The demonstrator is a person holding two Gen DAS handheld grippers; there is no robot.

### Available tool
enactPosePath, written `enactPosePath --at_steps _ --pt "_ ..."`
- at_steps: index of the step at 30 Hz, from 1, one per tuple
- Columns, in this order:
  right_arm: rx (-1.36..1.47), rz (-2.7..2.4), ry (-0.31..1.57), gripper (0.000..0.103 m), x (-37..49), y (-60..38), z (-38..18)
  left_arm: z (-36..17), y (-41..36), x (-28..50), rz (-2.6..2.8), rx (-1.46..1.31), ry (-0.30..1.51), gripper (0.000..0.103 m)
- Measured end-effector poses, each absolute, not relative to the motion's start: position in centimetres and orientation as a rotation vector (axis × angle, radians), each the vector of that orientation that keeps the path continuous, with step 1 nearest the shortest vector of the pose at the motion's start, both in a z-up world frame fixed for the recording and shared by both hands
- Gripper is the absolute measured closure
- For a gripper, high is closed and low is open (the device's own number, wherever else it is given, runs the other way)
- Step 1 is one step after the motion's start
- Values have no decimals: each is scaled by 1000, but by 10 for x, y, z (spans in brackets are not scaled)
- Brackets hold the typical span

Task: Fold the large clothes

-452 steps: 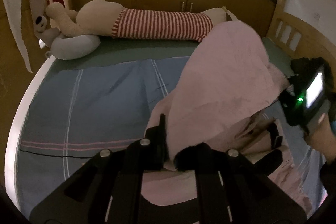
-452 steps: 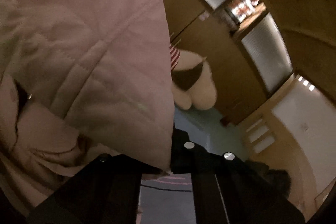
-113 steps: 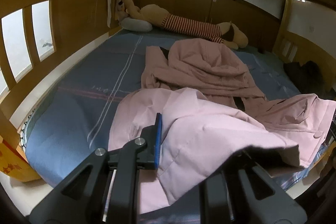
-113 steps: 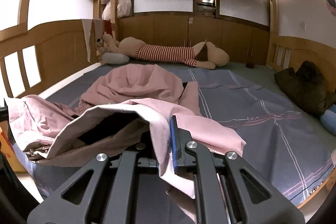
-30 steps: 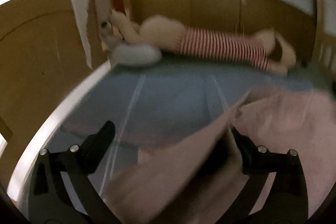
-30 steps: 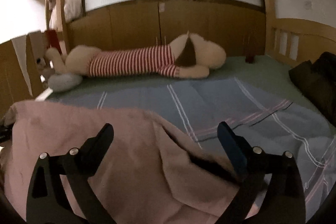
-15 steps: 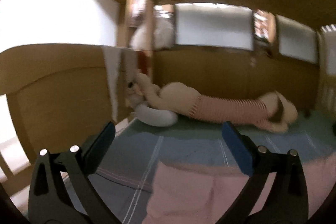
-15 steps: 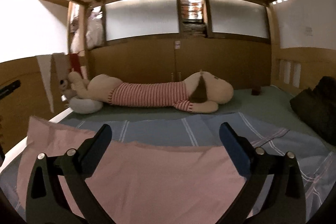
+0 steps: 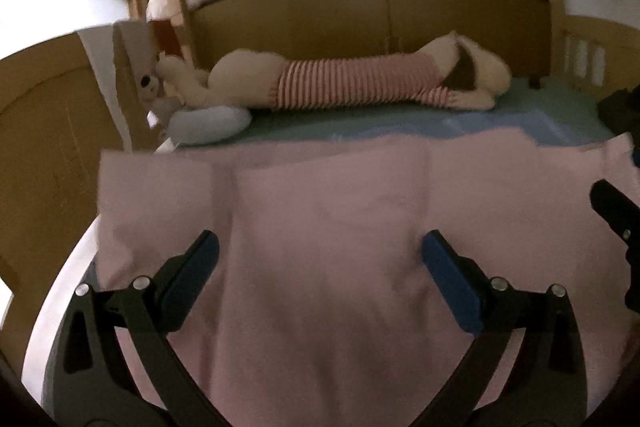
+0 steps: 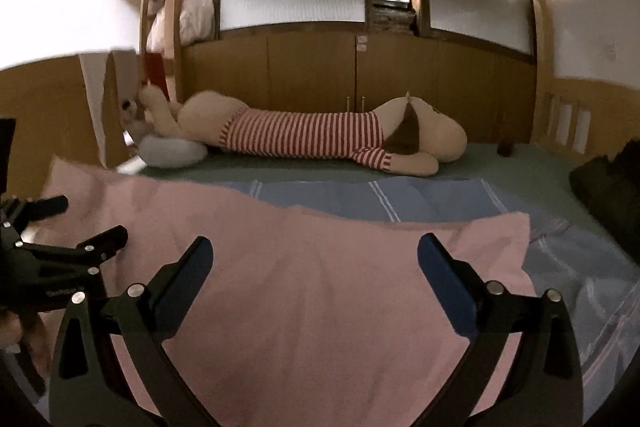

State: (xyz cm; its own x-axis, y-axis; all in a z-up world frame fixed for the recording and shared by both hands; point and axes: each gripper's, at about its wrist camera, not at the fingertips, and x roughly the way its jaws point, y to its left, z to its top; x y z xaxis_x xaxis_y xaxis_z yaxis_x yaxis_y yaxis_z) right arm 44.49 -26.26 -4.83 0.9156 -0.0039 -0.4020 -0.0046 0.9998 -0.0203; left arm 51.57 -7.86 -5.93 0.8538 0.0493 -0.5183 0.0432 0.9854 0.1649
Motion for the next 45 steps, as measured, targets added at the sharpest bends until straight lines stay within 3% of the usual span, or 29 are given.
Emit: enactPosePath --at_steps 4,16,18,22,28,32,37,45 --pt "-119 -86 475 1 481 -270 -74 -78 -66 537 6 149 591 2" --pt "51 -331 549 1 506 -388 -111 -75 52 568 311 108 579 2" --pt "89 -392 528 1 497 -406 -107 -67 58 559 317 168 531 2" --pt "110 -638 331 1 444 -438 -77 -34 58 497 373 255 247 2" --pt "217 -468 263 1 349 -453 -48 18 103 401 192 -142 119 2" --pt "227 -194 346 1 284 -421 -36 39 127 366 168 -344 174 2" --pt "147 28 378 1 219 -365 -8 45 77 322 107 -194 286 2" --pt "34 84 365 1 143 -300 -5 -8 6 228 -14 -143 587 2"
